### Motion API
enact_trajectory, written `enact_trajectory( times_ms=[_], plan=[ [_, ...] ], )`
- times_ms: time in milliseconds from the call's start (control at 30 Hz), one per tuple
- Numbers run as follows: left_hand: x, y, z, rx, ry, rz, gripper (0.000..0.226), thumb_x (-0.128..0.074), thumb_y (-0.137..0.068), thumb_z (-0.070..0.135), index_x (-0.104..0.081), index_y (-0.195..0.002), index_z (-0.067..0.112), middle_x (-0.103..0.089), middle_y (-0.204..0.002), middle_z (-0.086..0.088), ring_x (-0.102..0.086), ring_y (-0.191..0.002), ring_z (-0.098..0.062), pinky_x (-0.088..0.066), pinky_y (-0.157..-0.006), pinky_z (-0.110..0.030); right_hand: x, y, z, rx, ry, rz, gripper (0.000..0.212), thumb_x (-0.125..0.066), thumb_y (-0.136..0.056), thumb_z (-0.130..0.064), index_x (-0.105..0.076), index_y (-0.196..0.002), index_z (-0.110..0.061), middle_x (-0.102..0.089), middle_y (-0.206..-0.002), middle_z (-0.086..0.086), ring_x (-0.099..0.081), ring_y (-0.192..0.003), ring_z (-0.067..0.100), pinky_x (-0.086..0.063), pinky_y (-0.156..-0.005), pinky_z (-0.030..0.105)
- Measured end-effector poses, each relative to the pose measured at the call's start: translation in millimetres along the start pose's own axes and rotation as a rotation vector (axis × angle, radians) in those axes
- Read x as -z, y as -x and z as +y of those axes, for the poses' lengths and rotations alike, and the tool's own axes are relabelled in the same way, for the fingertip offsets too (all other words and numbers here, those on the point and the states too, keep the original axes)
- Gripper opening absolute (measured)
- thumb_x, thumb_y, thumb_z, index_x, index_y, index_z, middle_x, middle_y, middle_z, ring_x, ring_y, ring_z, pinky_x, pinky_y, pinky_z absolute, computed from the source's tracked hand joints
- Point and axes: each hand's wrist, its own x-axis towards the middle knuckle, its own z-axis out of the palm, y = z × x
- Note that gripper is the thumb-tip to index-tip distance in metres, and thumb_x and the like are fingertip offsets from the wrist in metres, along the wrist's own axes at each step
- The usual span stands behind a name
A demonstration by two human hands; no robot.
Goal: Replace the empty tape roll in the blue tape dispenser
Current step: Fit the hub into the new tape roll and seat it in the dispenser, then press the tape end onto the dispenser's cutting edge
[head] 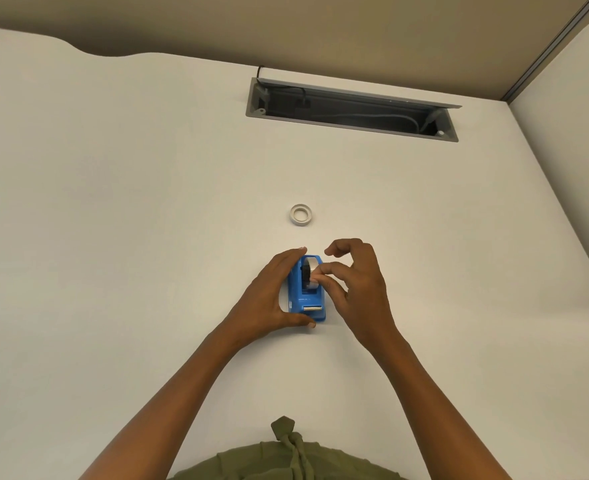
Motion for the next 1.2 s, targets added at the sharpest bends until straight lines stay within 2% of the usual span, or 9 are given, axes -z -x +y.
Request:
enact_trajectory(
  times_ms=[67, 133, 233, 433, 600, 800, 933, 1100, 1200],
  plan=[
    [-0.7, 0.1, -0.5, -0.004, -0.005, 0.01, 0.098, -0.08, -0.055, 0.055, -0.013, -0.126, 0.064, -0.018, -0.129, 0.049, -0.025, -0.118, 0.025, -0.021, -0.092, 0.006, -1.7, 5.8, 0.3, 0.015, 0.047, 0.054, 0.003, -0.069, -0.08, -0.013, -0.072, -0.082, -0.012, -0.062, -0.104, 0.012, -0.052, -0.1, 0.021, -0.041, -0.082, 0.036],
    [-1.4, 0.1, -1.5, -0.008, -0.009, 0.015, 0.098, -0.079, -0.056, 0.054, -0.012, -0.125, 0.065, -0.017, -0.127, 0.052, -0.025, -0.117, 0.026, -0.021, -0.092, 0.006, -3.7, 11.2, -0.5, 0.024, 0.098, 0.097, 0.004, -0.071, -0.08, -0.014, -0.073, -0.083, -0.014, -0.063, -0.104, 0.01, -0.051, -0.099, 0.019, -0.033, -0.083, 0.029],
    [-1.9, 0.2, -2.1, -0.005, -0.009, 0.021, 0.098, -0.08, -0.055, 0.053, -0.013, -0.125, 0.066, -0.019, -0.128, 0.049, -0.027, -0.117, 0.025, -0.022, -0.092, 0.006, -5.8, 19.0, -3.8, 0.036, 0.146, 0.152, 0.005, -0.071, -0.08, -0.017, -0.073, -0.084, -0.015, -0.064, -0.103, 0.011, -0.049, -0.099, 0.018, -0.026, -0.081, 0.025],
    [-1.8, -0.3, -1.9, -0.003, -0.024, 0.016, 0.097, -0.081, -0.056, 0.05, -0.013, -0.123, 0.065, -0.02, -0.129, 0.044, -0.027, -0.115, 0.026, -0.024, -0.091, 0.004, -8.2, 29.4, -8.1, 0.065, 0.229, 0.232, 0.015, -0.068, -0.083, -0.026, -0.074, -0.083, -0.013, -0.067, -0.097, 0.012, -0.048, -0.098, 0.019, -0.029, -0.077, 0.032],
    [-1.9, -1.0, -3.3, -0.007, -0.034, 0.015, 0.097, -0.081, -0.057, 0.049, -0.013, -0.124, 0.062, -0.021, -0.13, 0.041, -0.027, -0.116, 0.025, -0.025, -0.093, 0.002, -9.3, 35.9, -12.0, 0.089, 0.284, 0.297, 0.023, -0.061, -0.088, -0.031, -0.074, -0.081, -0.013, -0.067, -0.093, 0.011, -0.048, -0.095, 0.022, -0.026, -0.077, 0.032],
    [-2.8, -1.2, -5.1, -0.008, -0.034, 0.018, 0.097, -0.082, -0.058, 0.048, -0.013, -0.124, 0.062, -0.019, -0.129, 0.043, -0.025, -0.114, 0.029, -0.023, -0.09, 0.007, -9.8, 43.2, -10.8, 0.095, 0.33, 0.311, 0.013, -0.072, -0.08, -0.026, -0.075, -0.081, -0.013, -0.068, -0.089, 0.011, -0.048, -0.095, 0.02, -0.025, -0.077, 0.033],
    [-2.8, -0.6, -5.0, -0.012, -0.035, 0.029, 0.097, -0.082, -0.059, 0.047, -0.013, -0.125, 0.062, -0.02, -0.129, 0.042, -0.025, -0.115, 0.028, -0.022, -0.089, 0.008, -11.0, 47.2, -12.9, 0.096, 0.316, 0.327, 0.02, -0.066, -0.084, -0.03, -0.075, -0.081, -0.013, -0.067, -0.088, 0.01, -0.049, -0.094, 0.02, -0.024, -0.077, 0.033],
    [-2.2, 0.2, -3.3, -0.012, -0.025, 0.034, 0.094, -0.08, -0.061, 0.049, -0.013, -0.126, 0.061, -0.022, -0.13, 0.042, -0.025, -0.117, 0.026, -0.023, -0.091, 0.006, -13.9, 52.3, -13.8, 0.118, 0.343, 0.331, 0.018, -0.065, -0.086, -0.031, -0.075, -0.083, -0.016, -0.049, -0.1, -0.004, -0.048, -0.094, 0.019, -0.021, -0.079, 0.033],
    [-2.3, 0.0, -3.6, -0.013, -0.026, 0.032, 0.093, -0.079, -0.061, 0.049, -0.013, -0.125, 0.062, -0.02, -0.129, 0.044, -0.023, -0.115, 0.029, -0.02, -0.09, 0.008, -15.5, 56.4, -12.7, 0.136, 0.374, 0.335, 0.017, -0.066, -0.085, -0.031, -0.074, -0.082, -0.017, -0.048, -0.1, -0.005, -0.047, -0.094, 0.019, -0.023, -0.078, 0.035]
  ],
)
